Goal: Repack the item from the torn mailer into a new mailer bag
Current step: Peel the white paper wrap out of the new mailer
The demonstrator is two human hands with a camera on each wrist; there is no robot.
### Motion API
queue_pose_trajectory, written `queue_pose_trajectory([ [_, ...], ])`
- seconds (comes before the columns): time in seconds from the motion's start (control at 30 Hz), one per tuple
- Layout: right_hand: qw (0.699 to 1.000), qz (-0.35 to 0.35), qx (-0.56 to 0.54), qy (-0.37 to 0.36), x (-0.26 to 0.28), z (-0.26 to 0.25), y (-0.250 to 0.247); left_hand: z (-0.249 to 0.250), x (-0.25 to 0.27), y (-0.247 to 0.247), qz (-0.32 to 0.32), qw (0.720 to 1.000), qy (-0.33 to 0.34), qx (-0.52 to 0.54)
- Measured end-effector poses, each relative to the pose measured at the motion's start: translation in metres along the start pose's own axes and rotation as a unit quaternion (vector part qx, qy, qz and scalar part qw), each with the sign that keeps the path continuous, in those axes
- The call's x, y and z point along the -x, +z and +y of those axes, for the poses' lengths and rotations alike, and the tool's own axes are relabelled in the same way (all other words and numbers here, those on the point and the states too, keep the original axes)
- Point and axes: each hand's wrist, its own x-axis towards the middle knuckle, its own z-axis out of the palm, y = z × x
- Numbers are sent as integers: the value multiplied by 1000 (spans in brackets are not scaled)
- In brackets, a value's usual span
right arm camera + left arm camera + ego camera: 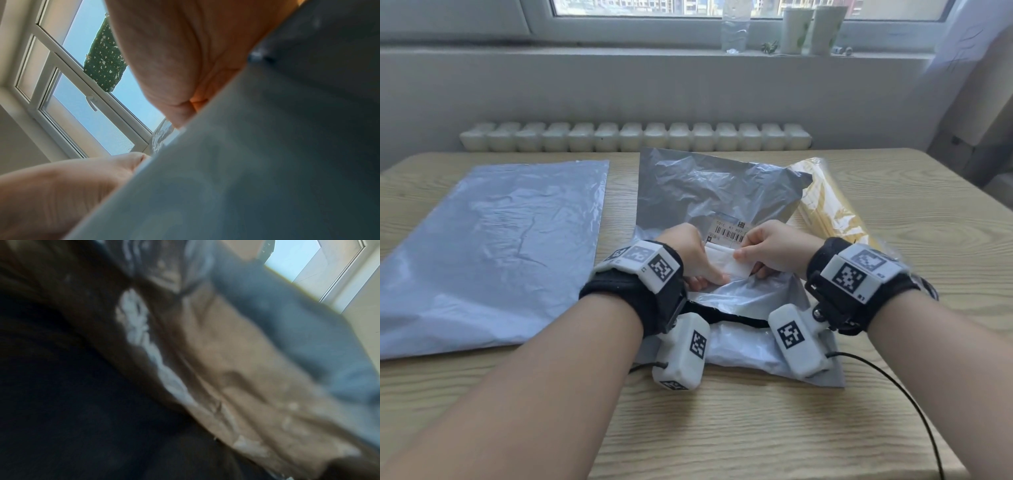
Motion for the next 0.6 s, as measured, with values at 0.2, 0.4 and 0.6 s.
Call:
queue_pose_trajectory([
  [0.2,1000,2,3,3,1,-1,-1,1,2,1,4,1000,-2,3],
  [0.4,1000,1,2,5,2,-1,-1,1,2,0,4,1000,-2,2],
  [0.6,1000,1,-17,8,-1,0,-2,-1,2,0,8,1000,3,-5],
])
